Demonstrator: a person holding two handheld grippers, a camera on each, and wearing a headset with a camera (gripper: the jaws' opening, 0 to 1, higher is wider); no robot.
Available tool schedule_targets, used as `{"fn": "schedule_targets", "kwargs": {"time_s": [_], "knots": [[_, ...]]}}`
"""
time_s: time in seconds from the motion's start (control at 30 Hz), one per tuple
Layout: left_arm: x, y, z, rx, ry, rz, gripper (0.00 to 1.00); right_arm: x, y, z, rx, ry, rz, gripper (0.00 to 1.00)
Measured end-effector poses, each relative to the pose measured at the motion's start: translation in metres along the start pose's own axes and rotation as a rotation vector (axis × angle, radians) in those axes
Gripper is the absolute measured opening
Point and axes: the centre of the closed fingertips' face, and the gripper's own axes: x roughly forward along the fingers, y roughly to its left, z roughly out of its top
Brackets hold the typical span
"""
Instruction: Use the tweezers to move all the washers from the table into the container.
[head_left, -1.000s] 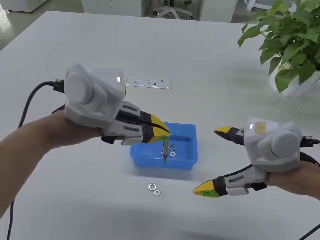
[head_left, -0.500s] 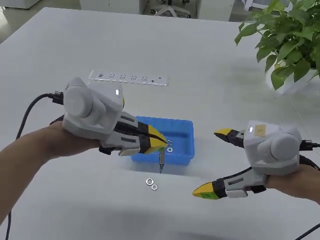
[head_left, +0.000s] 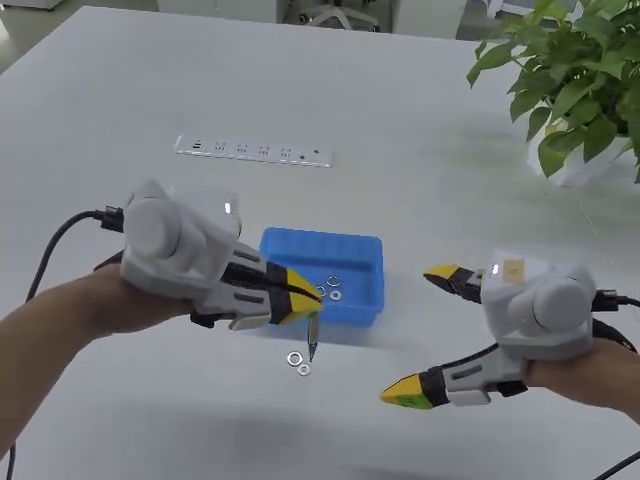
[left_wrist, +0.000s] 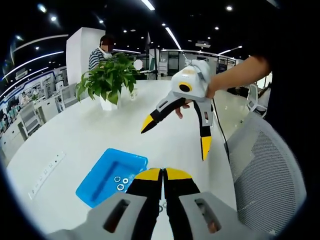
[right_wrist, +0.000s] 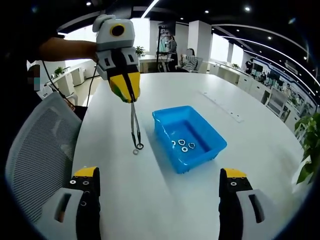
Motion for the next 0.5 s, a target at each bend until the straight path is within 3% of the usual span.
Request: {"fn": "schedule_targets", "kwargs": {"time_s": [0.5], "knots": [[0.003,0.001,-0.013,0.011,0.028,-0.015,0.05,0.003,0.005,-0.007,0.021,0.009,0.009,0.99]]}}
